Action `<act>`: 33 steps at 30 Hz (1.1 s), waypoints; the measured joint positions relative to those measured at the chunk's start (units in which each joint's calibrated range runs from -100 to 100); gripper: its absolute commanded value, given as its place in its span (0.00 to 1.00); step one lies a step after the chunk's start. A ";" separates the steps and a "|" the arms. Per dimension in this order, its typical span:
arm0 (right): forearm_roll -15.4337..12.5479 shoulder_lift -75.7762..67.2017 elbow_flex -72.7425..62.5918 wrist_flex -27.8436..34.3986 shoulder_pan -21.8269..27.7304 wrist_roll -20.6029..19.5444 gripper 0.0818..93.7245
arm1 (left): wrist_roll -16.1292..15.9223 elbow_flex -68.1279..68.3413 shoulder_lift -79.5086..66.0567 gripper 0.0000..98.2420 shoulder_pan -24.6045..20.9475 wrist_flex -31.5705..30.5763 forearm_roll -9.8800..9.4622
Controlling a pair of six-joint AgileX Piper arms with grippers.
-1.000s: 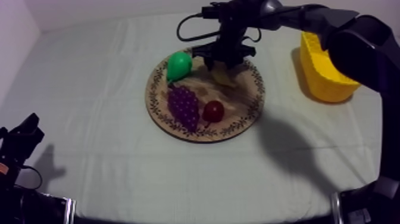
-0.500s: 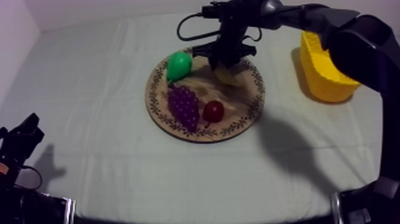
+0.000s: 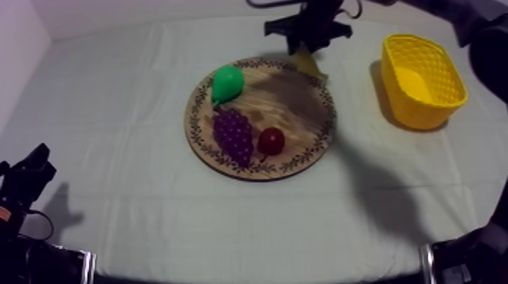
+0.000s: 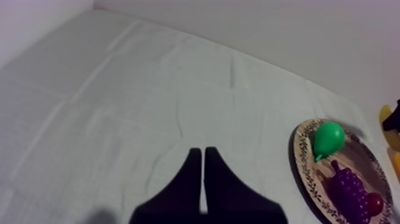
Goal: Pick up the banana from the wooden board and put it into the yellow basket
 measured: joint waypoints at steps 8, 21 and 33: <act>1.13 -10.28 6.87 2.08 5.26 0.81 0.17 | 0.00 0.00 0.00 0.00 0.00 0.00 0.00; 1.72 -15.27 16.46 -0.28 17.34 3.26 0.17 | 0.00 0.00 0.00 0.00 0.00 0.00 0.00; 2.28 -11.93 22.46 -4.74 22.55 3.24 0.17 | 0.00 0.00 0.00 0.00 0.00 0.00 0.00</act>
